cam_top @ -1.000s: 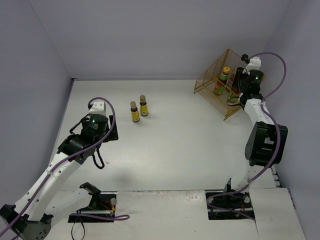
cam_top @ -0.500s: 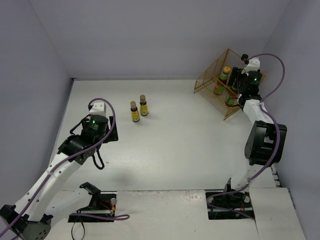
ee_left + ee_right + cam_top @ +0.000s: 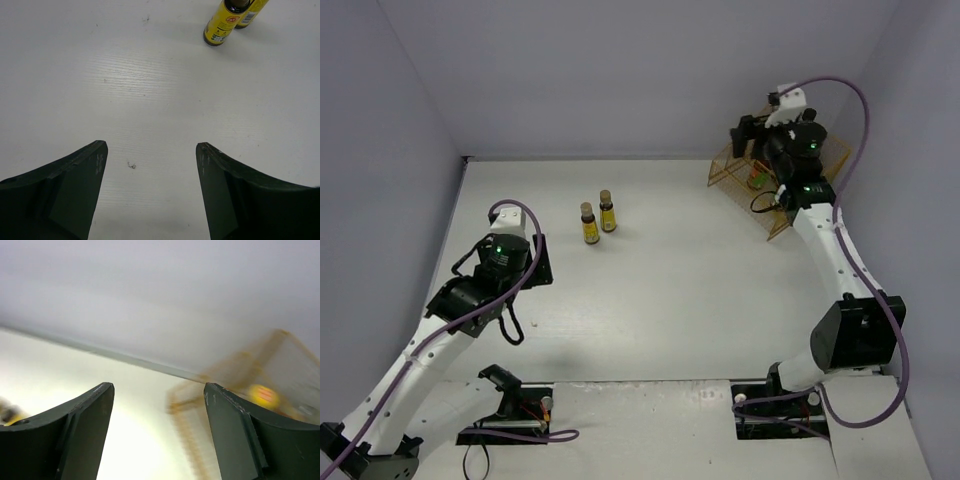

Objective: Organize the condiment bottles

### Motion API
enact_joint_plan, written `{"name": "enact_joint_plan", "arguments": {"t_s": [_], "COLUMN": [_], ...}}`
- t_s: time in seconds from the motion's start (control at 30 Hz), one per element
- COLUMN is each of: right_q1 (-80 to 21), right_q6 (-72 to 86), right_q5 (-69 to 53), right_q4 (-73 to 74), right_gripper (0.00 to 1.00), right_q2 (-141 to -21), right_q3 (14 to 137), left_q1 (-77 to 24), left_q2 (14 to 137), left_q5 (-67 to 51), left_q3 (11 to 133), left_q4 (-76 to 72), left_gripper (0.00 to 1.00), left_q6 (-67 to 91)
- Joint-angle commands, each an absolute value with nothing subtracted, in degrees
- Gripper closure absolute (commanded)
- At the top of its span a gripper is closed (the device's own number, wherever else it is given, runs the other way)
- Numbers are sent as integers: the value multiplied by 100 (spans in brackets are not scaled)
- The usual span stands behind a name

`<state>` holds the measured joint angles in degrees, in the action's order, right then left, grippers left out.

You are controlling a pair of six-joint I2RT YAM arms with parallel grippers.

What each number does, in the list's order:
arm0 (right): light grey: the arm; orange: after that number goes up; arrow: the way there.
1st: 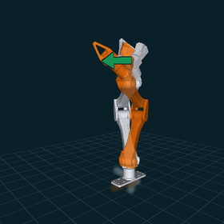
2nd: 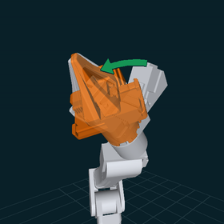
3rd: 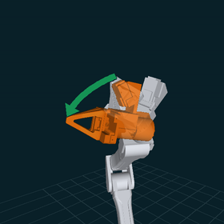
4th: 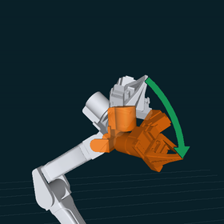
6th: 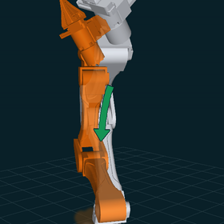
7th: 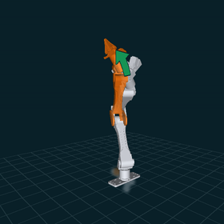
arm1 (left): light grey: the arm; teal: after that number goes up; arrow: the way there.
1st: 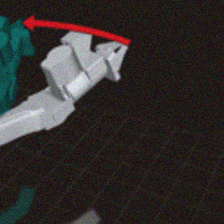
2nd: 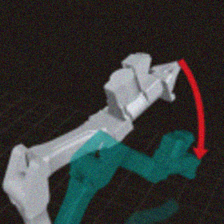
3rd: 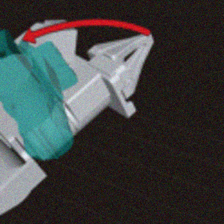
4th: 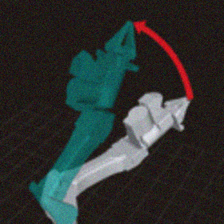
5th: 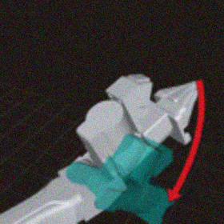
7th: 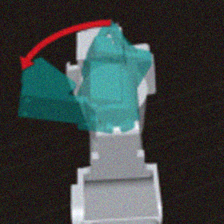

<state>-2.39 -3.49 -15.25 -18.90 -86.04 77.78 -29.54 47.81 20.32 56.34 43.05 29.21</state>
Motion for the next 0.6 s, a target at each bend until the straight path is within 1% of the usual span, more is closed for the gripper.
{"name": "enact_joint_plan", "arguments": {"t_s": [0.0, 0.03, 0.13, 0.2, 0.33, 0.5, 0.57], "right_q1": [-921, -1340, -2027, -2310, -3127, -3506, -3577], "right_q6": [-387, -430, -335, -185, -193, -167, -132], "right_q5": [-2127, -2083, -2100, -2144, -2171, -2048, -1978], "right_q4": [-1600, -1574, -1652, -1819, -2030, -2355, -2557], "right_gripper": [26, 26, 25, 25, 28, 38, 39], "right_q2": [-8595, -8691, -9033, -9254, -10069, -10862, -11152], "right_q3": [8103, 8121, 8200, 8279, 8560, 8912, 9026], "left_q1": [-2918, -2918, -2918, -2918, -2918, -2918, -2918], "left_q2": [4711, 4702, 4676, 4650, 4588, 4465, 4413], "left_q5": [2004, 2004, 2013, 2030, 2109, 2232, 2276], "left_q3": [5748, 5774, 5809, 5836, 5836, 5897, 5924], "left_q4": [4262, 4289, 4429, 4526, 4710, 4957, 5044], "left_gripper": [29, 29, 29, 29, 29, 29, 29], "left_q6": [3015, 3015, 3023, 3041, 3076, 3146, 3173]}}
